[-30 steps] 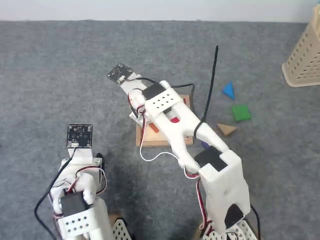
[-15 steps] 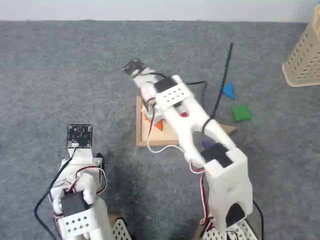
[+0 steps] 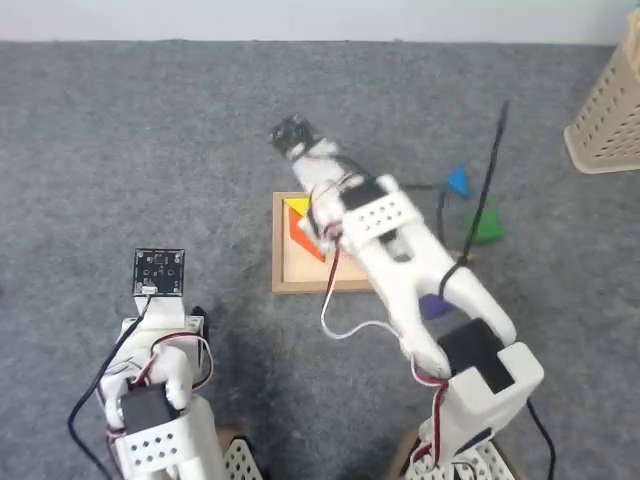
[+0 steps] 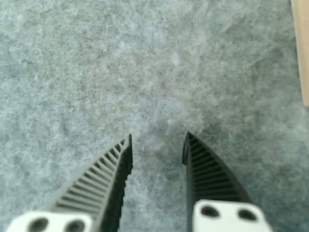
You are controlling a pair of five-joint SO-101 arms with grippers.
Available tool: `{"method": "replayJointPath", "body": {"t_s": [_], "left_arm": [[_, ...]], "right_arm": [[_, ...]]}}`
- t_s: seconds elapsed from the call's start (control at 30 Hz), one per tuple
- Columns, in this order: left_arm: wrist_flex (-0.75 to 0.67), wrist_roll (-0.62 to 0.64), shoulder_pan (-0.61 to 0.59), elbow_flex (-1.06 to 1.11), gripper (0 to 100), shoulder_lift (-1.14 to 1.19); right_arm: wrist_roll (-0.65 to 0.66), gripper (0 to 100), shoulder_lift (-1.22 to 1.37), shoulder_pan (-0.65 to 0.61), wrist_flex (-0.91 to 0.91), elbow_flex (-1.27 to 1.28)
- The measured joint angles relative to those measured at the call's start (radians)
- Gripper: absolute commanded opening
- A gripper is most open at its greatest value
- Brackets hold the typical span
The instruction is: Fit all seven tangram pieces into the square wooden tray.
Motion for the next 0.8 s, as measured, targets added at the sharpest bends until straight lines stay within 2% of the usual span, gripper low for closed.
{"method": "replayJointPath", "body": {"t_s": [0.17, 0.33, 0.53, 0.67, 0.8], "left_arm": [[0.0, 0.0, 0.002, 0.0, 17, 0.0], [0.0, 0.0, 0.002, 0.0, 17, 0.0], [0.0, 0.0, 0.002, 0.0, 17, 0.0], [0.0, 0.0, 0.002, 0.0, 17, 0.0], [0.0, 0.0, 0.002, 0.0, 17, 0.0]], "right_arm": [[0.0, 0.6, 0.031, -0.008, -0.129, 0.025], [0.0, 0.6, 0.11, -0.014, -0.147, 0.018], [0.008, 0.6, 0.169, -0.018, -0.031, -0.083], [0.104, 0.6, 0.17, -0.02, 0.069, -0.107], [0.14, 0.6, 0.169, -0.02, 0.112, -0.109]]}}
